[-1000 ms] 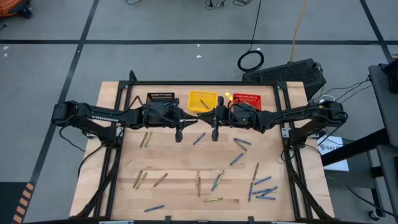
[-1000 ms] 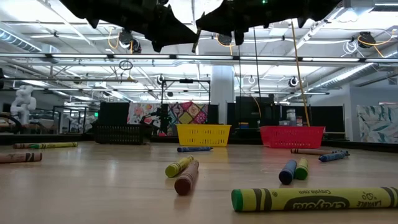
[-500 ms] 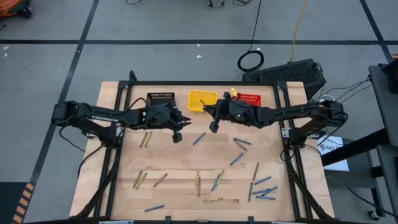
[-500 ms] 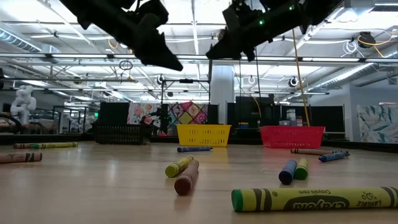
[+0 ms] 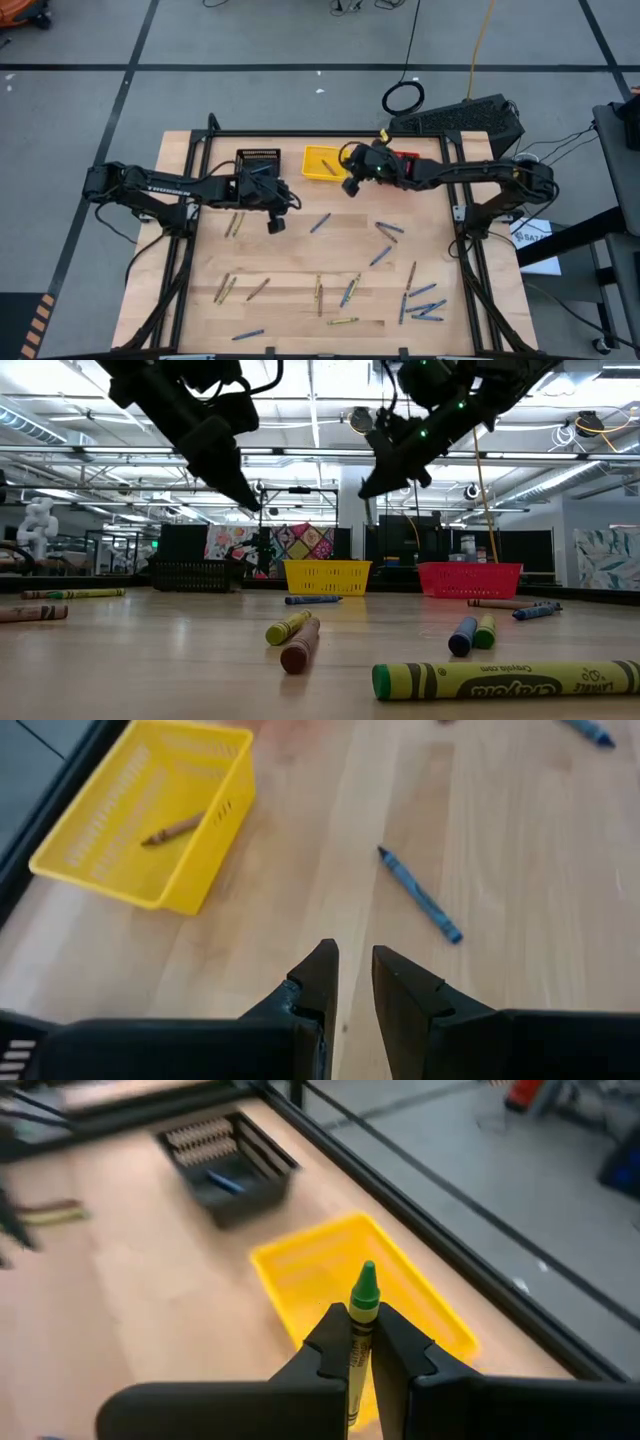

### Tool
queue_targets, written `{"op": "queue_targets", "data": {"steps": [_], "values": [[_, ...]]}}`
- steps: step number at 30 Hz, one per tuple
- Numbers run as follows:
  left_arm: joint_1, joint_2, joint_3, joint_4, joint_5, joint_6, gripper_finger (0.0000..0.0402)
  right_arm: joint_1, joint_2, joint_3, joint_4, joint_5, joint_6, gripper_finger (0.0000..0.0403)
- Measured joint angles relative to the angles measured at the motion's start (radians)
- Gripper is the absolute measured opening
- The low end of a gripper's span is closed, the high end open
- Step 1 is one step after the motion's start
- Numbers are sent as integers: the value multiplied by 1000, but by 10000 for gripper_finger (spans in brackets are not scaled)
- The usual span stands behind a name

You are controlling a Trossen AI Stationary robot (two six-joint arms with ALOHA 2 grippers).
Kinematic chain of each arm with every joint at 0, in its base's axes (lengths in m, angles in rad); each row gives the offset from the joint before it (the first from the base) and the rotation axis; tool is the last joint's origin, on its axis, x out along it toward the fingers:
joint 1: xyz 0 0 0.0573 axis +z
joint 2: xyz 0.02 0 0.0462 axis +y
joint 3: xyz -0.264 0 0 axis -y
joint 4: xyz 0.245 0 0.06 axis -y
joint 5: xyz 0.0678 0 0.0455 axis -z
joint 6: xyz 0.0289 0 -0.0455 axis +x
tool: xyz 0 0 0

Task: Sort crayons
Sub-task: Put the green crayon into the red bin

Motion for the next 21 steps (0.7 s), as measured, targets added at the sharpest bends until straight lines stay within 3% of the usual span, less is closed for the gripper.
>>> {"op": "queue_targets", "data": {"steps": [21], "values": [[0, 0, 0, -69, 0, 0, 66, -179, -31, 0, -196, 53, 29, 0]]}}
